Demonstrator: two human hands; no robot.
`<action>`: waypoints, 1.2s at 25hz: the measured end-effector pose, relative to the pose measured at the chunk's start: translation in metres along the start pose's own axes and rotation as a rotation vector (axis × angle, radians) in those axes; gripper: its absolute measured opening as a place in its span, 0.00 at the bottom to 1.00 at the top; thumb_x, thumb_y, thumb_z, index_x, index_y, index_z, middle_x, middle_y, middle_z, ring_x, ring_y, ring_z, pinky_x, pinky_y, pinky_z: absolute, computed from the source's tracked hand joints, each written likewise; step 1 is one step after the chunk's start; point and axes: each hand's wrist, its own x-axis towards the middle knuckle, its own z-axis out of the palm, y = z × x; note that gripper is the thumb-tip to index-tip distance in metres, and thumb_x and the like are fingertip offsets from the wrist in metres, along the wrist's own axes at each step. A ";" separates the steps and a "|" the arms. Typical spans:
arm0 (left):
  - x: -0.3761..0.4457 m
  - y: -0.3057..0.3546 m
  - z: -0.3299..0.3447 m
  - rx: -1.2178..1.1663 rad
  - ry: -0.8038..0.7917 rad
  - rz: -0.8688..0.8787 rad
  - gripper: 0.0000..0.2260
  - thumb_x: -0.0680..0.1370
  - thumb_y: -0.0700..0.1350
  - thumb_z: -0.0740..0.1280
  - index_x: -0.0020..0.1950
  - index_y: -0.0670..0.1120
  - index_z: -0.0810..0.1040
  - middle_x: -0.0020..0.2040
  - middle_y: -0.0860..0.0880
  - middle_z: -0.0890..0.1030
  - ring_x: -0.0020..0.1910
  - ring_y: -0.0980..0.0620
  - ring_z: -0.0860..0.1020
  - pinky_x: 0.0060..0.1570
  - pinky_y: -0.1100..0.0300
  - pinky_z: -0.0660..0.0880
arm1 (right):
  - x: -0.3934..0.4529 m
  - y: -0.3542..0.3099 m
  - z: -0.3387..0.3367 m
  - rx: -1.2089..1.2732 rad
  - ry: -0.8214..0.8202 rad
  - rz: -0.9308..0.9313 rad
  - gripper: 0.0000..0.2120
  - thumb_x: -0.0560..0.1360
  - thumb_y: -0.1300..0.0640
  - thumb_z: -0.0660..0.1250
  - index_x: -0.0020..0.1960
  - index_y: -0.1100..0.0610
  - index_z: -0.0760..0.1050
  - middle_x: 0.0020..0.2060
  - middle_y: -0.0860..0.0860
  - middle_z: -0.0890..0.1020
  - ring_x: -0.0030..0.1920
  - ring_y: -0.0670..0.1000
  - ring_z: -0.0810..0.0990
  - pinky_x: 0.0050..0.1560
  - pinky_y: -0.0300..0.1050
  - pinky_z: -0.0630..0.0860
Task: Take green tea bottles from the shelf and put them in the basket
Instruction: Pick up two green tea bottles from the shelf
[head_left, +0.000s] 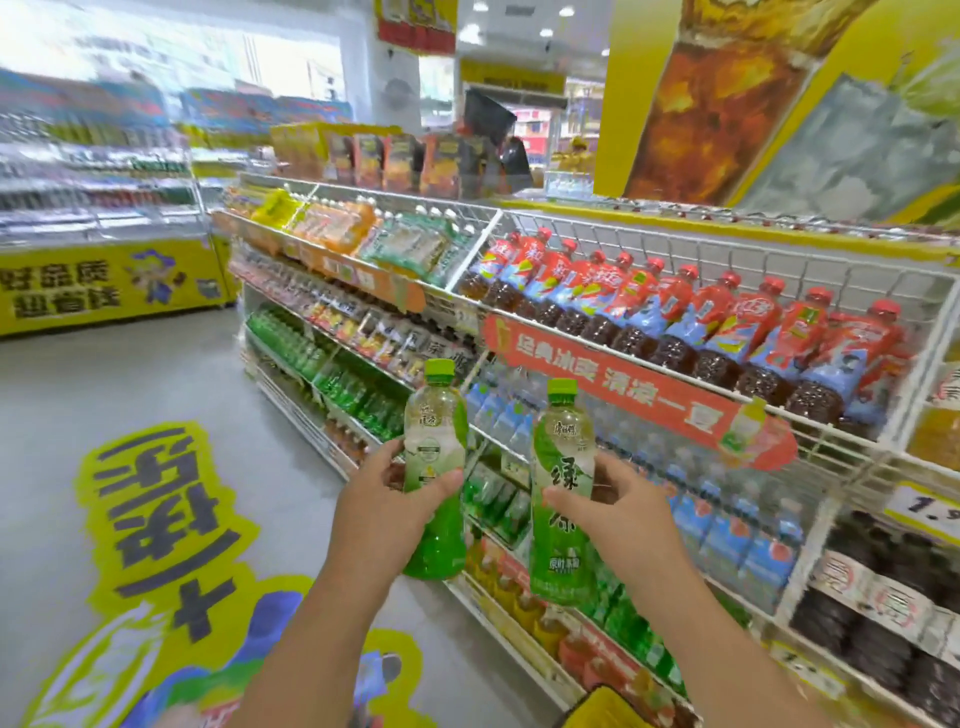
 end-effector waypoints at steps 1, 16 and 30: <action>0.015 -0.003 -0.018 -0.008 0.010 0.000 0.18 0.70 0.48 0.80 0.50 0.63 0.76 0.46 0.64 0.80 0.45 0.63 0.81 0.43 0.60 0.77 | 0.010 -0.003 0.024 0.001 -0.009 0.002 0.15 0.73 0.54 0.78 0.52 0.38 0.77 0.38 0.28 0.83 0.38 0.33 0.82 0.39 0.38 0.77; 0.276 -0.033 -0.252 0.063 0.059 0.007 0.20 0.62 0.59 0.80 0.50 0.69 0.78 0.51 0.59 0.84 0.50 0.55 0.84 0.53 0.45 0.82 | 0.185 -0.061 0.338 0.025 -0.019 0.016 0.20 0.71 0.50 0.79 0.61 0.42 0.78 0.48 0.37 0.85 0.44 0.38 0.84 0.36 0.34 0.76; 0.563 -0.064 -0.228 0.083 0.055 -0.034 0.31 0.67 0.51 0.82 0.67 0.56 0.75 0.56 0.54 0.83 0.49 0.56 0.84 0.50 0.51 0.82 | 0.453 -0.041 0.427 0.001 -0.043 0.032 0.18 0.72 0.50 0.79 0.57 0.37 0.76 0.46 0.29 0.82 0.42 0.30 0.81 0.40 0.30 0.73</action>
